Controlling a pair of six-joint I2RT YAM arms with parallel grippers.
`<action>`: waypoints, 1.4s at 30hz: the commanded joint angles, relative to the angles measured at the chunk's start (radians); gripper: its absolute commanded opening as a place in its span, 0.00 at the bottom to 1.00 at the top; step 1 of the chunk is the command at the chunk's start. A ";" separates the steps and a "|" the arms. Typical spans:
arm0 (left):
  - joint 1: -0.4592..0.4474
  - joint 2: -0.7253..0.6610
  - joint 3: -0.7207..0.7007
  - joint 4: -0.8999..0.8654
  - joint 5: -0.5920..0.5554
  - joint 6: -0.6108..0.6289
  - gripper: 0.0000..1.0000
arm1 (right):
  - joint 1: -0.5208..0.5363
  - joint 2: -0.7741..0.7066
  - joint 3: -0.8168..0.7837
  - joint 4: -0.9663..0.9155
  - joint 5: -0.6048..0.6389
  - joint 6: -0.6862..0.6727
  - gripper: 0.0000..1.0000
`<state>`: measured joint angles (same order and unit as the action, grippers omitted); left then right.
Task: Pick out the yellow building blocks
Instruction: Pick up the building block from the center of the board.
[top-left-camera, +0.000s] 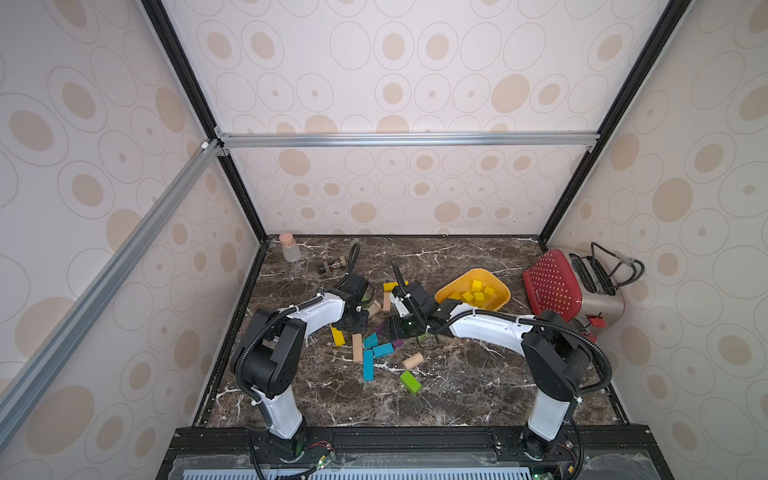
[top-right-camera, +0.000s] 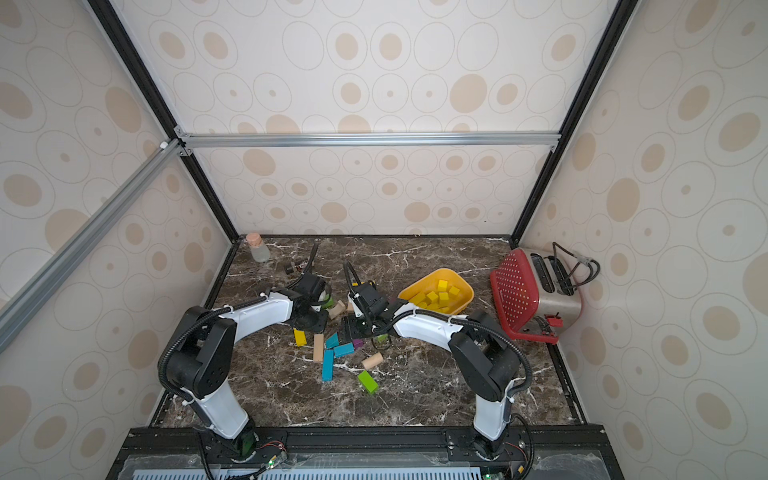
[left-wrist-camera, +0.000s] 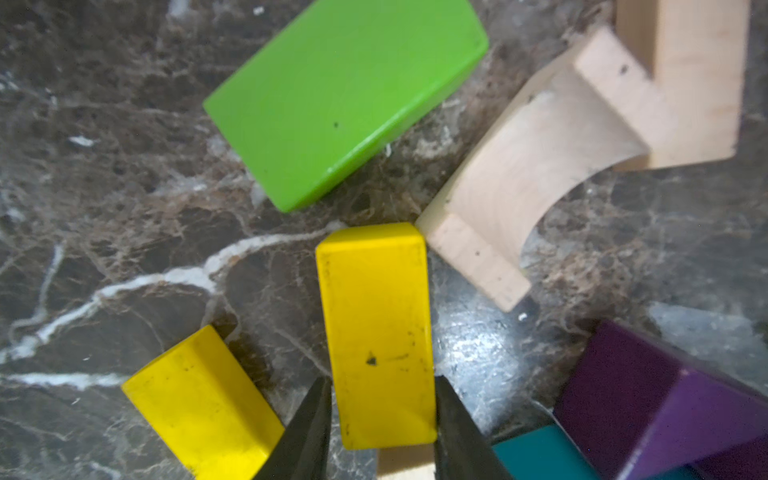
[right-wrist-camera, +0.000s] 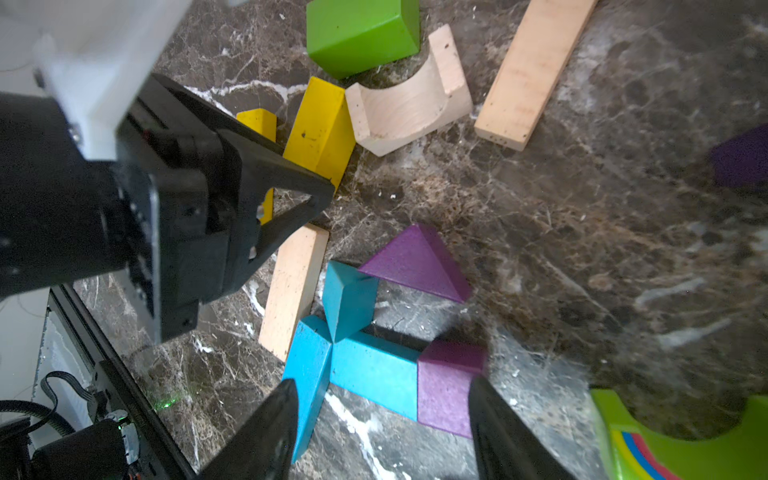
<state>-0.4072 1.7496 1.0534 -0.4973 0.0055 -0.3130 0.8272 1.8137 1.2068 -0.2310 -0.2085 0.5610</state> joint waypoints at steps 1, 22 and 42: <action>0.008 0.009 0.035 0.002 -0.002 0.015 0.38 | 0.012 0.010 0.002 -0.002 0.009 0.012 0.66; 0.008 -0.008 0.027 -0.002 0.040 -0.009 0.27 | 0.017 -0.038 -0.016 -0.001 0.028 -0.005 0.66; 0.008 -0.235 -0.059 -0.085 -0.037 -0.054 0.25 | 0.019 -0.048 0.015 0.103 0.006 -0.020 0.66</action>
<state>-0.4057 1.5505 1.0042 -0.5407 -0.0059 -0.3542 0.8322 1.8004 1.2377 -0.1711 -0.2100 0.5343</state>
